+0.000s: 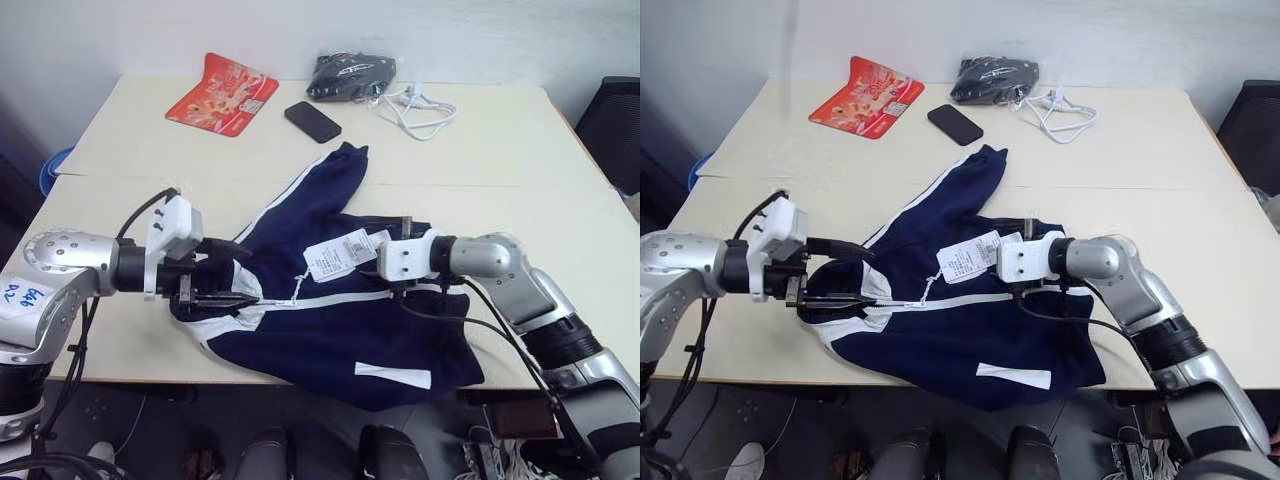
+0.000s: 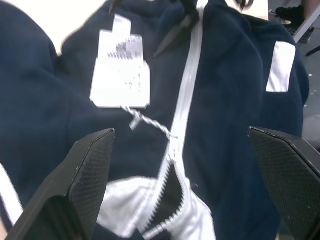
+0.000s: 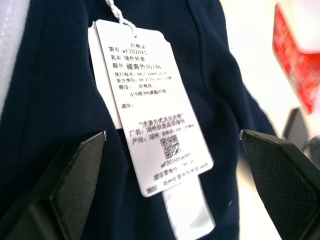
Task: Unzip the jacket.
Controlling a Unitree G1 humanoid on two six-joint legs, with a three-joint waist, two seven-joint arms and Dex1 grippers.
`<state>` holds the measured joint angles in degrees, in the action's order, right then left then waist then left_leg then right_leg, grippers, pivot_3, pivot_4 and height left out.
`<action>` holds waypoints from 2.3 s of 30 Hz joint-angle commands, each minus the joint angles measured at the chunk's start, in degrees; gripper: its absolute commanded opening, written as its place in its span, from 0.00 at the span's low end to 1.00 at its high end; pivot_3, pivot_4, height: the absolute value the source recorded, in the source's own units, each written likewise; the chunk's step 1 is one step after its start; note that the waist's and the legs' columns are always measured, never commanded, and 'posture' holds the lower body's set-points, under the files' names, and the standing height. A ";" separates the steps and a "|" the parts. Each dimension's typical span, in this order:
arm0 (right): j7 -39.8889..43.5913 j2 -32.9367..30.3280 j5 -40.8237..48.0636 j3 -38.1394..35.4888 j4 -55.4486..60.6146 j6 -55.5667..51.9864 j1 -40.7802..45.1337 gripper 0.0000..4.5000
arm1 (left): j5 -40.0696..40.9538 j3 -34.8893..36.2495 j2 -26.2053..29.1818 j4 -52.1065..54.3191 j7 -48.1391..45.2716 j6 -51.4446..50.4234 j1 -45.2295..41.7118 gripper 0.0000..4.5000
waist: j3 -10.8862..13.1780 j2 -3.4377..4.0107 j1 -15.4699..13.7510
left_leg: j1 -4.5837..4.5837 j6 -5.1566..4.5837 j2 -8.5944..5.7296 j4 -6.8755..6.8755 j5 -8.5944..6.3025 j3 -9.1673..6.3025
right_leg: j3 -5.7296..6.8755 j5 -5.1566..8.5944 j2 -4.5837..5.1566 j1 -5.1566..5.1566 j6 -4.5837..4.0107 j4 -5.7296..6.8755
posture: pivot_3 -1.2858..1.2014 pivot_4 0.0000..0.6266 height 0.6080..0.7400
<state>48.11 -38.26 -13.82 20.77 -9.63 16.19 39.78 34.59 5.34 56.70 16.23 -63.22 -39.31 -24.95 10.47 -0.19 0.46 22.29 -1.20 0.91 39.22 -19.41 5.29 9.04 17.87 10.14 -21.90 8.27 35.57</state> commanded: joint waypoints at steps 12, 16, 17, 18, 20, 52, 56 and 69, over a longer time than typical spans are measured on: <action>-1.91 4.54 -8.60 2.54 -5.17 10.77 8.03 1.00 | -1.93 1.22 -0.03 -1.11 0.86 2.63 -0.34 1.00 | 0.00 0.00 1.36 | -0.06 0.03 0.08 0.01 0.02 -0.13 | -0.05 0.00 -0.06 0.01 0.00 0.06 | 0.52 0.24 1.00; -0.03 5.39 -9.19 4.08 -7.40 10.86 8.98 1.00 | -2.16 1.17 -0.21 -1.06 0.90 3.11 0.02 1.00 | 0.00 0.00 1.24 | -0.05 0.04 0.10 0.00 0.02 -0.13 | -0.06 0.01 -0.09 0.00 -0.01 0.05 | 0.52 0.24 1.00; 1.21 4.91 -9.53 4.97 -7.97 11.68 8.71 1.00 | -2.27 1.06 -0.23 -1.07 0.82 3.29 0.03 1.00 | 0.00 0.00 1.13 | -0.05 0.04 0.08 0.00 0.02 -0.13 | -0.07 0.01 -0.08 0.00 -0.01 0.05 | 0.52 0.24 1.00; 2.15 4.56 -9.60 5.45 -8.30 12.20 8.38 1.00 | -2.37 0.97 -0.22 -1.08 0.71 3.46 0.03 1.00 | 0.00 0.00 1.11 | -0.05 0.03 0.07 0.01 0.02 -0.13 | -0.07 0.01 -0.08 0.04 -0.01 0.05 | 0.52 0.24 1.00; 3.18 3.67 -9.62 5.65 -8.28 12.84 7.41 1.00 | -2.60 0.76 -0.29 -1.02 0.59 3.90 0.09 1.00 | 0.00 0.00 1.09 | -0.05 0.03 0.04 0.03 0.02 -0.12 | -0.07 0.01 -0.08 0.11 -0.01 0.04 | 0.52 0.24 1.00; -6.37 10.79 -15.85 6.86 -15.79 13.86 9.54 0.01 | -4.36 -0.71 -2.06 -2.20 0.43 6.05 -0.21 1.00 | -0.02 -0.02 1.52 | -0.20 0.14 0.23 0.01 0.07 -0.13 | -0.14 0.02 -0.26 0.19 -0.04 0.03 | 0.52 0.24 1.00; -3.71 7.52 -12.29 3.96 -9.26 11.77 7.46 0.01 | -6.04 -3.65 -2.18 -2.29 -1.57 7.81 1.90 1.00 | -0.01 -0.02 1.20 | -0.19 0.14 0.23 -0.01 0.07 -0.13 | -0.15 0.02 -0.26 0.19 -0.04 0.02 | 0.52 0.24 1.00; 1.97 -7.11 -1.26 -11.83 23.63 -2.21 -14.36 0.01 | -22.59 -16.94 -12.25 -24.55 -4.67 28.71 -2.66 1.00 | -0.01 -0.02 -0.43 | -0.09 0.14 0.15 0.05 0.08 0.09 | -0.14 0.02 -0.27 0.24 -0.03 -0.04 | 0.52 0.24 1.00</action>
<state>50.40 -44.52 -17.01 11.96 9.84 15.39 25.85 13.97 -11.06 44.77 -6.05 -67.69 -13.19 -26.84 10.46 -0.21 0.03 22.19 -1.06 1.07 39.28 -19.34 5.37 8.90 17.89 9.87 -21.66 8.24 35.55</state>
